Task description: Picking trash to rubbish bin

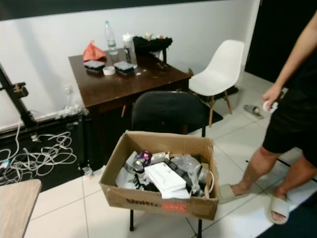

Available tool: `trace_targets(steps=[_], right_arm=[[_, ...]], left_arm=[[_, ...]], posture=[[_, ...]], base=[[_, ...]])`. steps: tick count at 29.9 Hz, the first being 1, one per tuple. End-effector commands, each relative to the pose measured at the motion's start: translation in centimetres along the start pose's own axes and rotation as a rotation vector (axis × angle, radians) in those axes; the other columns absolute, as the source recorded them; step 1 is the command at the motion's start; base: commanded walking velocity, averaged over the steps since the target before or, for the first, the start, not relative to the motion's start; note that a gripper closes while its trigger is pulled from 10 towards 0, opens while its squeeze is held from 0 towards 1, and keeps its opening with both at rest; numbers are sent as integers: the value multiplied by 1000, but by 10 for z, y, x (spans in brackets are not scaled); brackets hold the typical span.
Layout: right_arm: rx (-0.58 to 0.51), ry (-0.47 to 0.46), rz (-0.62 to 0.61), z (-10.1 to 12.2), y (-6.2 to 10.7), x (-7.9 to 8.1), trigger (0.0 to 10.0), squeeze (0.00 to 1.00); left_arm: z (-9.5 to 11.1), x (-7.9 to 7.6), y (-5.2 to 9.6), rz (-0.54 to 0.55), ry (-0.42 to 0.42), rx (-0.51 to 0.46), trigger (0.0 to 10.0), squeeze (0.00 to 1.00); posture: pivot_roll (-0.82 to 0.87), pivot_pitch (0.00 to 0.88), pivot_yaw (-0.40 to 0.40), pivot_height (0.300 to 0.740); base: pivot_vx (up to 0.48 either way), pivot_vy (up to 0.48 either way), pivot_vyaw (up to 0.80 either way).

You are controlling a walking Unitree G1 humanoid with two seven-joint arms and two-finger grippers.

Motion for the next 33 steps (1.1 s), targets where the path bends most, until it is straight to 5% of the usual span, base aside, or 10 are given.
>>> trace_targets(steps=[1,21,33], right_arm=[[17,-16,14,-5,0,6,10000,0],[18,4,15,-6,0,5,10000,0],[22,-8,10,-8,0,2,10000,0]], left_arm=[[-13,-2,1,-10,-1,49,10000,0],[-13,0,1,-13,-14,50,10000,0],[-12,1,1,-11,-51,44,10000,0]], posture=[[-158,65,43,740],[-154,51,43,740],[-157,63,44,740]], base=[[-274,0,0],[-270,0,0],[0,0,0]])
Point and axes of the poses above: a point about 5 cm out from each wrist's last joint towards the gripper, its own y axis pointing back from the gripper into the wrist, its own z axis along the axis of the wrist's last joint, x = y × z, the point moved 1 cm from there along -y, pointing out of the wrist towards the gripper, and after that the axes turned 11 degrees about -y, right-handed, at the moved point
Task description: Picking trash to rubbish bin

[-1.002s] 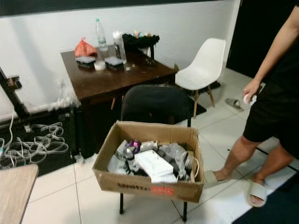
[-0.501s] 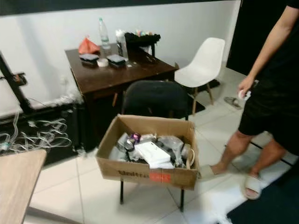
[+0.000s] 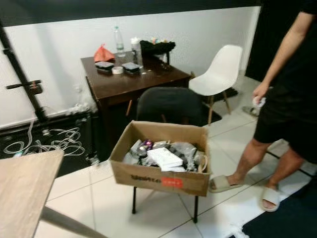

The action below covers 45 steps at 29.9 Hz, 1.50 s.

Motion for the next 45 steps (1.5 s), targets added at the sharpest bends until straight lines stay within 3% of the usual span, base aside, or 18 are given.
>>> trace_targets(steps=[1,15,36,41,45], right_arm=[[14,-12,8,-5,0,3,10000,0],[18,-12,5,-7,0,3,10000,0],[9,6,-14,-4,0,-1,10000,0],[-32,19,-86,0,1,-14,10000,0],[-97,-23,-102,14,1,-17,10000,0]], left_arm=[[-11,0,1,-10,-37,46,10000,0],[-16,-3,1,-25,-39,59,10000,0],[-12,-6,0,-12,-35,48,10000,0],[-15,-6,1,-1,-49,40,10000,0],[-19,-3,2,14,-34,40,10000,0]], posture=[[-155,66,43,740],[-157,73,41,740],[-164,79,43,740],[-177,125,48,740],[-213,177,54,740]], base=[[0,-424,0],[0,-448,0],[0,0,0],[0,0,0],[0,0,0]])
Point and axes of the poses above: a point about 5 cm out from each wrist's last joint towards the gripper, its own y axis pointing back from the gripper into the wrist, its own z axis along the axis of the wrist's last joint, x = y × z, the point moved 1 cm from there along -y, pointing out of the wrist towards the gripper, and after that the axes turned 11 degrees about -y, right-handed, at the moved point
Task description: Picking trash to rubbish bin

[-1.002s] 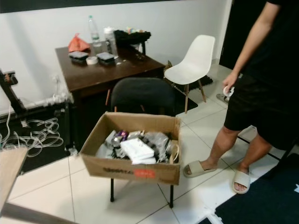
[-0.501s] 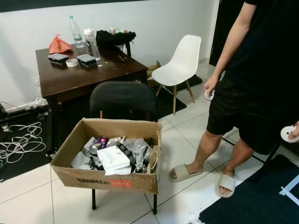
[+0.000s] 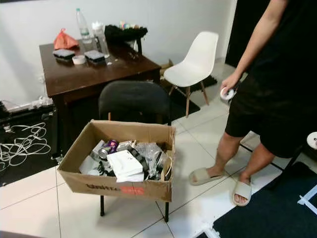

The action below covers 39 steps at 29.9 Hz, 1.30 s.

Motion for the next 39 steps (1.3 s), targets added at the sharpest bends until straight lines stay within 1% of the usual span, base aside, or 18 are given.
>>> trace_targets(steps=[1,2,4,6,10,13,18,21,23,25,26,27,28,29,30,32,35,39], right_arm=[[-61,-63,25,14,-1,8,10000,0],[-61,-63,25,14,-1,8,10000,0],[-123,-107,78,31,0,20,10000,0],[-156,-99,115,42,0,30,10000,0],[-190,70,176,47,3,48,10000,0],[-191,119,186,46,3,52,10000,0],[-243,4,221,68,6,64,10000,0],[-251,11,259,73,8,74,10000,0],[-257,70,301,75,10,87,10000,0],[-257,70,301,75,10,87,10000,0],[-263,125,322,75,12,93,10000,0],[-263,125,322,75,12,93,10000,0],[-277,173,340,80,13,97,10000,0],[-338,251,315,104,15,92,10000,0],[-364,262,297,114,16,89,10000,0],[-382,254,287,123,16,86,10000,0],[-440,274,271,148,21,84,10000,0],[-476,329,256,162,25,86,10000,0]], left_arm=[[-23,-4,3,-8,19,70,10000,0],[-23,-4,3,-8,19,70,10000,0],[-10,-6,1,-16,107,13,10000,0],[6,-5,-1,-23,168,-50,10000,0],[38,-7,-3,-57,240,-168,10000,0],[50,-10,-3,-83,234,-208,10000,0],[85,-31,-2,-192,164,-324,10000,0],[88,-40,-2,-225,103,-331,10000,0],[88,-52,-2,-269,-8,-325,10000,0],[88,-52,-2,-269,-8,-325,10000,0],[93,-54,-2,-272,-68,-340,10000,0],[93,-54,-2,-272,-68,-340,10000,0],[101,-53,0,-273,-78,-369,10000,0],[121,-49,3,-275,-92,-426,10000,0],[127,-48,4,-277,-96,-439,10000,0],[134,-46,5,-268,-88,-458,10000,0],[166,-33,13,-212,-135,-541,10000,0],[178,-31,16,-221,-140,-566,10000,0]], posture=[[-213,177,54,740],[-213,177,54,740],[-210,186,50,740],[-196,188,44,740],[-183,188,43,740],[-179,189,45,740],[-182,183,69,740],[-174,181,71,740],[-164,160,69,740],[-164,160,69,740],[-155,161,66,740],[-155,161,66,740],[-129,159,62,740],[-133,177,50,740],[-133,177,50,740],[-134,173,47,740],[-147,129,62,740],[-167,141,87,740]], base=[[0,0,0],[0,0,0],[0,0,0],[0,0,0],[0,0,0],[0,0,0],[0,0,0],[0,0,0],[0,0,0],[0,0,0],[0,0,0],[0,0,0],[0,0,0],[0,0,0],[0,0,0],[0,0,0],[0,0,0],[0,0,0]])
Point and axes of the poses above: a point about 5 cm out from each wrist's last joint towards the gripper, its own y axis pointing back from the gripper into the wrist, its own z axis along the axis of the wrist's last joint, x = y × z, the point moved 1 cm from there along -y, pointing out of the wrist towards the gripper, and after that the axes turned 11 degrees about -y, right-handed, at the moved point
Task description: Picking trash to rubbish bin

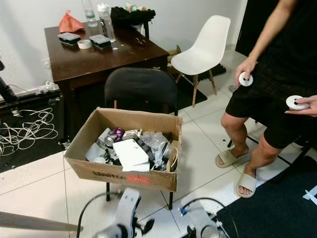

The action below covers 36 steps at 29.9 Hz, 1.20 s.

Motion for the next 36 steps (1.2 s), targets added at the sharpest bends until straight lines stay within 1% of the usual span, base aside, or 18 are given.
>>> trace_targets(steps=[1,2,4,5,9,10,13,18,20,21,22,23,26,28,30,32,34,36], right_arm=[[2,6,-7,2,-1,0,10000,0],[-23,-24,-29,12,-2,-6,10000,0],[-23,-24,-29,12,-2,-6,10000,0],[-39,-45,-46,19,-3,-12,10000,0],[-22,-26,-38,16,-3,-10,10000,0],[-4,-13,-28,10,-2,-8,10000,0],[53,-22,3,-12,2,3,10000,0],[70,-55,22,-21,4,7,10000,0],[88,-127,38,-31,6,16,10000,0],[88,-127,38,-31,6,16,10000,0],[99,-126,48,-34,7,21,10000,0],[117,-131,59,-39,8,26,10000,0],[150,-104,81,-47,10,34,10000,0],[184,-25,134,-59,15,52,10000,0],[205,-4,145,-67,18,58,10000,0],[205,-4,145,-67,18,58,10000,0],[261,-64,140,-87,26,67,10000,0],[261,-64,140,-87,26,67,10000,0]], left_arm=[[-7,-2,2,-13,8,27,10000,0],[-4,-1,1,-16,4,23,10000,0],[-4,-1,1,-16,4,23,10000,0],[0,0,0,-14,6,12,10000,0],[5,1,-2,-21,2,-1,10000,0],[6,1,-2,-24,-2,-3,10000,0],[-1,-4,0,-71,-93,19,10000,0],[5,2,1,-50,-110,-21,10000,0],[-17,-4,6,-47,-87,38,10000,0],[-17,-4,6,-47,-87,38,10000,0],[-34,-12,10,-60,-90,89,10000,0],[-59,-22,17,-87,-80,201,10000,0],[-64,-23,20,-98,-51,199,10000,0],[-72,-21,25,-102,-9,210,10000,0],[-81,-23,30,-105,-10,237,10000,0],[-81,-23,30,-105,-10,237,10000,0],[-97,-31,38,-143,-14,282,10000,0],[-97,-31,38,-143,-14,282,10000,0]], posture=[[-184,139,101,740],[-193,127,105,740],[-193,127,105,740],[-196,128,104,740],[-201,135,98,740],[-195,148,95,740],[-161,176,81,740],[-136,212,62,740],[-107,231,65,740],[-107,231,65,740],[-104,229,71,740],[-107,220,79,740],[-100,222,79,740],[-132,185,112,740],[-143,189,126,740],[-143,189,126,740],[-141,201,143,740],[-141,201,143,740]], base=[[0,0,0],[0,0,0],[0,0,0],[0,0,0],[0,0,0],[0,0,0],[0,0,0],[0,0,0],[0,0,0],[0,0,0],[0,0,0],[0,0,0],[0,0,0],[0,0,0],[0,0,0],[0,0,0],[0,0,0],[0,0,0]])
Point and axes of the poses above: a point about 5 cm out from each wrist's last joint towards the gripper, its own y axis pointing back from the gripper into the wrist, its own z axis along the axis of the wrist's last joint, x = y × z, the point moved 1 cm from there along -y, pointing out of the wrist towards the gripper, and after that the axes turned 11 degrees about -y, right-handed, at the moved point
